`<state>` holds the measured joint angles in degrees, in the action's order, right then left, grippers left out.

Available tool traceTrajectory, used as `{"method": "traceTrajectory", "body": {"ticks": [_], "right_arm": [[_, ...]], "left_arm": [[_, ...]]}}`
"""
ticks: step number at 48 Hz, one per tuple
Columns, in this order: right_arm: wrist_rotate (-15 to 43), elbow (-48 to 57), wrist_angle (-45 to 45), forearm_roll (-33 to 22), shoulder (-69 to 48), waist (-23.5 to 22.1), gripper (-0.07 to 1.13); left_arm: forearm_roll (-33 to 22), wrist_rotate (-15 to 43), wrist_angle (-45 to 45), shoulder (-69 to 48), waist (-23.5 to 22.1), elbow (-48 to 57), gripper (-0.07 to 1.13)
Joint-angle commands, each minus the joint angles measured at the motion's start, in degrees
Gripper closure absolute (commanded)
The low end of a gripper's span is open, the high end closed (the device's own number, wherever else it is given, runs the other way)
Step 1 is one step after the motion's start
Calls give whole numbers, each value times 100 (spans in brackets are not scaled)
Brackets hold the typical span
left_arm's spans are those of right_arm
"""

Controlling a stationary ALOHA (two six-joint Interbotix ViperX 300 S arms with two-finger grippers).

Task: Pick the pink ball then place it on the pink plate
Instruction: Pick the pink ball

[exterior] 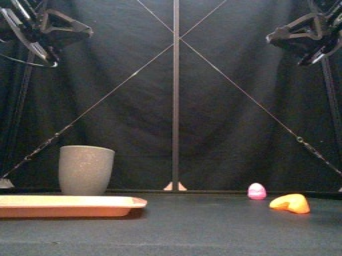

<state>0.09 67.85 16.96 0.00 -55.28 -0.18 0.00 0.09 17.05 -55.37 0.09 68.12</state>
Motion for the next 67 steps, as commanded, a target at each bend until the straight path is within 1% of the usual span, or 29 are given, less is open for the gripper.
{"method": "traceTrajectory", "body": {"ticks": [1,10,13,16,19,22,30,32,35,40,52,67], "right_arm": [[-26,-97,9,-26,167,-519,93],[44,-26,-18,53,712,-1960,90],[44,-18,-18,44,949,-2399,86],[44,-18,-26,44,1195,-2786,78],[44,-18,-26,-9,1503,-3155,63],[44,-26,-26,-26,1775,-3375,48],[44,-158,-26,26,2470,-3700,2],[44,-193,-26,35,2610,-3735,-3],[44,-255,-26,35,2813,-3788,-3],[44,-387,-26,35,3164,-3938,1],[26,-650,-88,-132,4131,-4403,1],[35,-1125,-501,-299,5159,-4474,1]], "left_arm": [[-18,-9,79,62,18,-18,100],[-18,-18,97,62,26,9,100],[-26,-18,105,62,18,26,100],[-18,-18,105,70,26,44,100],[-18,-18,105,62,26,53,100],[-18,-18,105,62,26,62,100],[-18,-9,105,62,18,79,100],[-18,-9,105,62,26,97,100],[-18,0,105,62,26,105,100],[-18,0,105,62,44,123,100],[-18,0,105,62,79,123,100],[-18,0,105,62,167,149,100]]}}
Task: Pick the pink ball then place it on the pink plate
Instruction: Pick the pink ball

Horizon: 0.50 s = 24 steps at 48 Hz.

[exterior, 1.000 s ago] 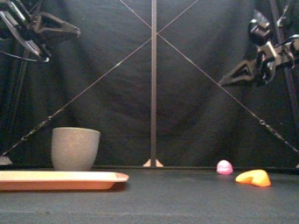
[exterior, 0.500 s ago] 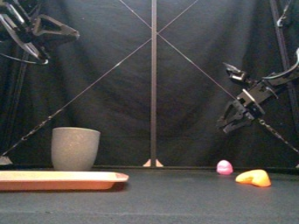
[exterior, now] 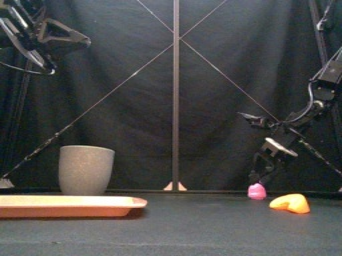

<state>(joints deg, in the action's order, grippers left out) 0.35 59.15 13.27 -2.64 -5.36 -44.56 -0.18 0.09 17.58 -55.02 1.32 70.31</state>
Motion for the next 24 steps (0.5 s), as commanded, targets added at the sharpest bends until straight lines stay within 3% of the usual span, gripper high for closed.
{"method": "traceTrajectory", "body": {"ticks": [1,13,24], "right_arm": [[9,-299,-185,-35,220,-35,1],[0,-563,-571,-44,536,-97,8],[18,-606,-571,-35,501,-18,32]], "left_arm": [[0,0,53,26,44,-79,100],[0,0,53,26,70,-70,100],[0,0,62,26,79,-44,100]]}}
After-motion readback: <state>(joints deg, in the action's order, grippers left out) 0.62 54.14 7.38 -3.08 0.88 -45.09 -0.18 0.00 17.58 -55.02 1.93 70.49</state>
